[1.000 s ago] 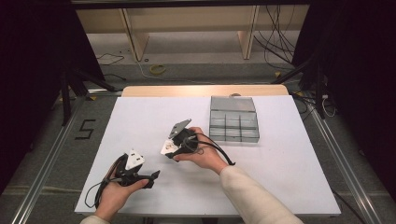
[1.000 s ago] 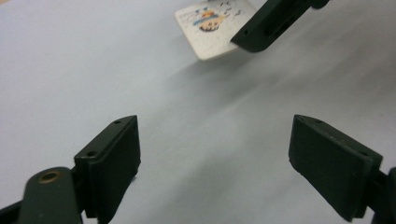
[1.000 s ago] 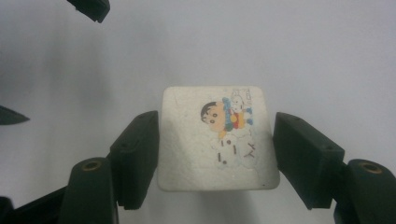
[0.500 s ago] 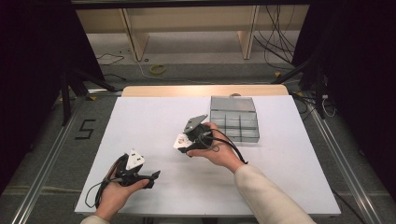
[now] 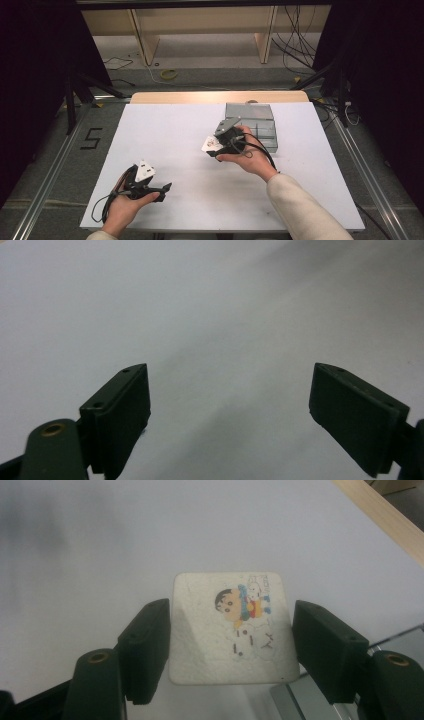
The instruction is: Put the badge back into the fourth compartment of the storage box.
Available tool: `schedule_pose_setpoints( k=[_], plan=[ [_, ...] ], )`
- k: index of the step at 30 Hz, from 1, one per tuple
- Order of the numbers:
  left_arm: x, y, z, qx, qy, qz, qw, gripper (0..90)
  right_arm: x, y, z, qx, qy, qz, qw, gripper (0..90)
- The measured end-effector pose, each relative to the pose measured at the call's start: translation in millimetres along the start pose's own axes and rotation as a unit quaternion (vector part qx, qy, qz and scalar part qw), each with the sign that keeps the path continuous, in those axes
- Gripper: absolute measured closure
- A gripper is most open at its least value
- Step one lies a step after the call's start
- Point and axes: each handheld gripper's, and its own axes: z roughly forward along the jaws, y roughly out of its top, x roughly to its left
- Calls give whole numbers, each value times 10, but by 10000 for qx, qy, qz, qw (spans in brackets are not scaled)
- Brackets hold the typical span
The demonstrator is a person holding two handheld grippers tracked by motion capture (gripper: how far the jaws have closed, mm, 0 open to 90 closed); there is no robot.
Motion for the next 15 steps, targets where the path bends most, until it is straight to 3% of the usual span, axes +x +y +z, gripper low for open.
schedule_pose_setpoints(
  k=[15],
  plan=[
    [1, 4, 6, -9, 1, 17, 10000, 163, -311, -178, -250, 49, -526, 395, 9978, 340]
  ],
)
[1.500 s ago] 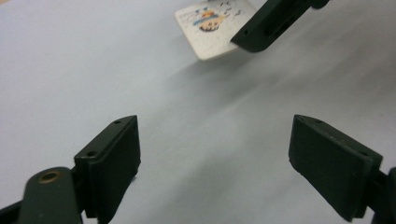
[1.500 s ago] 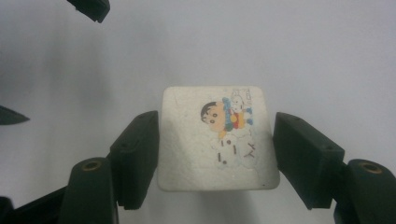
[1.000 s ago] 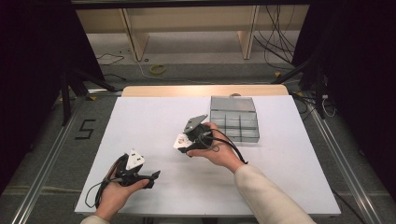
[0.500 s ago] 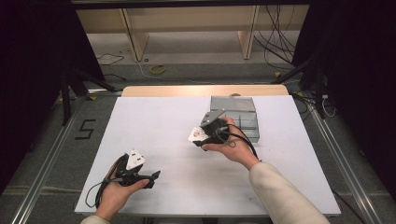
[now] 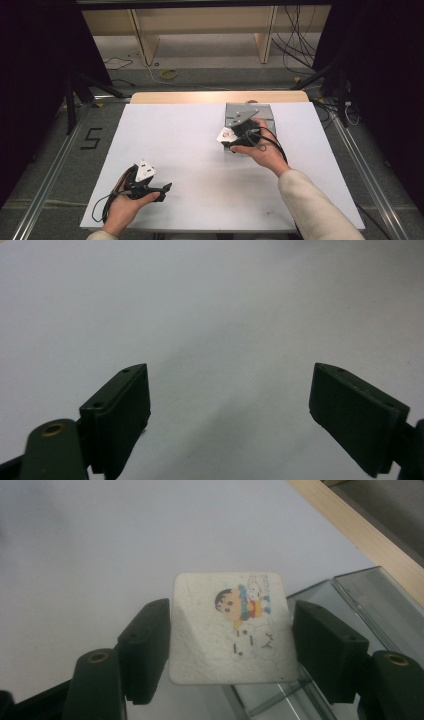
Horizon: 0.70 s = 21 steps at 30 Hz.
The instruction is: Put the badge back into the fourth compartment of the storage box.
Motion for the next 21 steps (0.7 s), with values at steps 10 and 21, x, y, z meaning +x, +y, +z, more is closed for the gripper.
schedule_pose_setpoints(
  k=[10, 21],
  plan=[
    [-2, -1, 6, -14, 0, -23, 10000, 163, -175, -53, -36, 142, -318, 210, 9992, 340],
    [-6, 6, 8, -7, 7, -24, 10000, 163, -287, -73, 159, 799, -656, 217, 9944, 340]
  ],
)
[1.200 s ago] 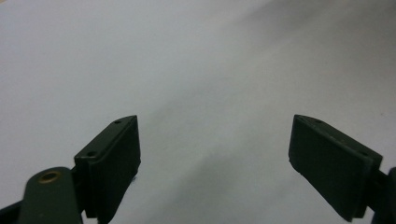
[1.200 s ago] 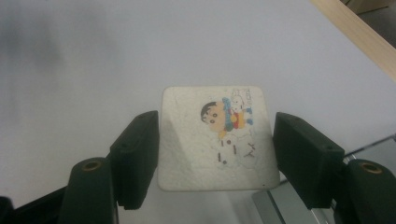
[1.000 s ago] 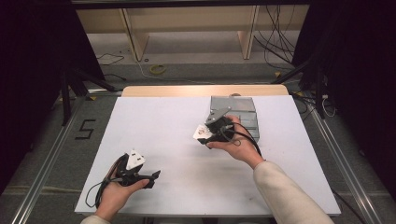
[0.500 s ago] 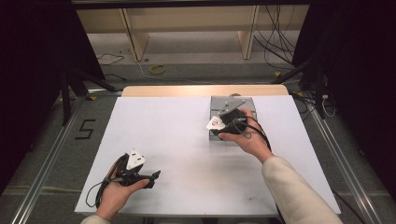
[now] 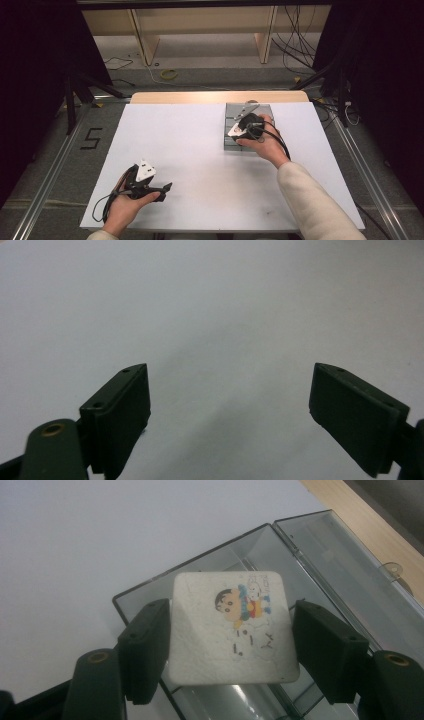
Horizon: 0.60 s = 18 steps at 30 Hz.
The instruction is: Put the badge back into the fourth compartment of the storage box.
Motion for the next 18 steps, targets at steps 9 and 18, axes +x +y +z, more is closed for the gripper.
schedule_pose_setpoints(
  k=[9, 18],
  plan=[
    [1, 0, -1, -7, 0, -1, 10000, 162, 51, 83, 184, 457, 32, -94, 9989, 339],
    [0, 1, 5, 11, -9, 4, 10000, 162, 60, 110, 250, 597, 44, -96, 9982, 339]
  ],
)
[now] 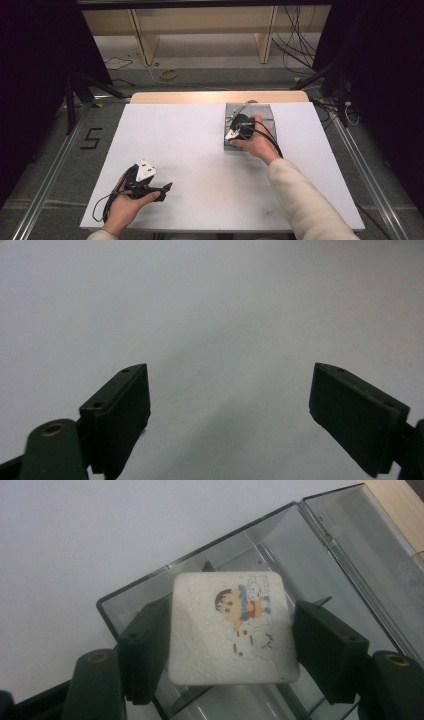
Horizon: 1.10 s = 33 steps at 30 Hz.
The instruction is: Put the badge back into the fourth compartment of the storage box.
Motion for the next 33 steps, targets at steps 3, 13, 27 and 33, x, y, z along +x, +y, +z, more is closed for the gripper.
schedule_pose_setpoints(
  k=[3, 13, 27, 33],
  plan=[
    [-1, 0, 0, 6, -2, 8, 10000, 162, -5, -5, 7, -25, 112, 41, 9999, 339],
    [-1, 2, -1, 2, 1, 6, 10000, 162, -58, -6, -65, -434, 507, 527, 9964, 295],
    [-1, 2, 1, 10, 2, 3, 10000, 162, -75, -80, -30, -587, 151, 1019, 9929, 837],
    [-9, 3, 8, 1, -12, 0, 10000, 163, -26, -64, 11, -536, 153, 927, 9941, 842]
  ],
)
